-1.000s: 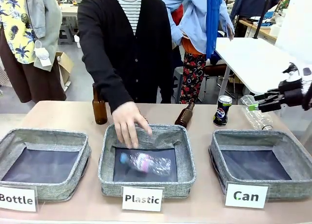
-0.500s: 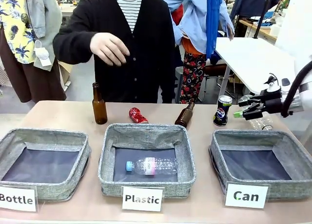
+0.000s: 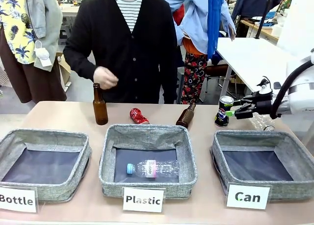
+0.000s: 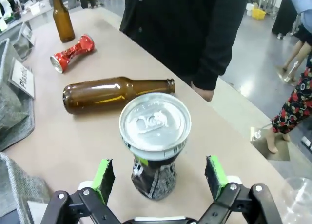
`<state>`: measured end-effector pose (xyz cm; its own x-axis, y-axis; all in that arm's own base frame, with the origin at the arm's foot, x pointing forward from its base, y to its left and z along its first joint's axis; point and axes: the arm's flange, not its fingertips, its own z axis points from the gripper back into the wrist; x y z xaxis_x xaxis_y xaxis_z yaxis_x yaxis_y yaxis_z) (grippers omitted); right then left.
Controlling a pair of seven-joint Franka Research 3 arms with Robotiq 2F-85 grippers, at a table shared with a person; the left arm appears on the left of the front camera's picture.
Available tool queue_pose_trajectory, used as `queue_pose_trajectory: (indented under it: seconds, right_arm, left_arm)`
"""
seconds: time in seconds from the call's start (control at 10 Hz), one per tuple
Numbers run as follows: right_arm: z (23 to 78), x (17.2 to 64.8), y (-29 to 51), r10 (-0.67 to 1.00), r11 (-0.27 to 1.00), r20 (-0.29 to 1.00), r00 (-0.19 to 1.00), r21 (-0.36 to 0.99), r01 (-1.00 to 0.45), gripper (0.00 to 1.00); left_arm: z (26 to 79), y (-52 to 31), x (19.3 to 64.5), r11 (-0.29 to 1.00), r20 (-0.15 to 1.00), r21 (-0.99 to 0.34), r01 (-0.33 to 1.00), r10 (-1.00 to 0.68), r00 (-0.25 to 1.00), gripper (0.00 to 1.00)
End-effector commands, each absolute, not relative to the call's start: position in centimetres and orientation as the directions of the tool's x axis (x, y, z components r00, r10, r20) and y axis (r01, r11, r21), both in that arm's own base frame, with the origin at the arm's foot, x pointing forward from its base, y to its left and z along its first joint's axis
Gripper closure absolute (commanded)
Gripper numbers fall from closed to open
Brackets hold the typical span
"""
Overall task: Sort the can waste into the basket.
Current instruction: Pick up the can waste from the table and place it in the right Fabric basket.
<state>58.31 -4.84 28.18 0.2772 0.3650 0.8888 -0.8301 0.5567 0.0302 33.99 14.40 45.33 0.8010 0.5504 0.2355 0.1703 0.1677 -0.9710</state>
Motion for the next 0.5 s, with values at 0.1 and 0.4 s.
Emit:
queue_pose_trajectory:
  seconds: [0.1, 0.4]
  right_arm:
    - [26.88, 59.70, -4.12, 0.316, 0.544, 0.921, 0.229, 0.022, -0.839, 0.00]
    - [26.83, 59.92, -3.92, 0.279, 0.530, 0.933, 0.228, 0.049, -0.847, 0.00]
  left_arm:
    - [45.30, 14.46, 33.90, 0.171, 0.258, -0.966, 0.195, 0.543, 0.800, 0.00]
    - [45.30, 14.46, 33.90, 0.171, 0.258, -0.966, 0.195, 0.543, 0.800, 0.00]
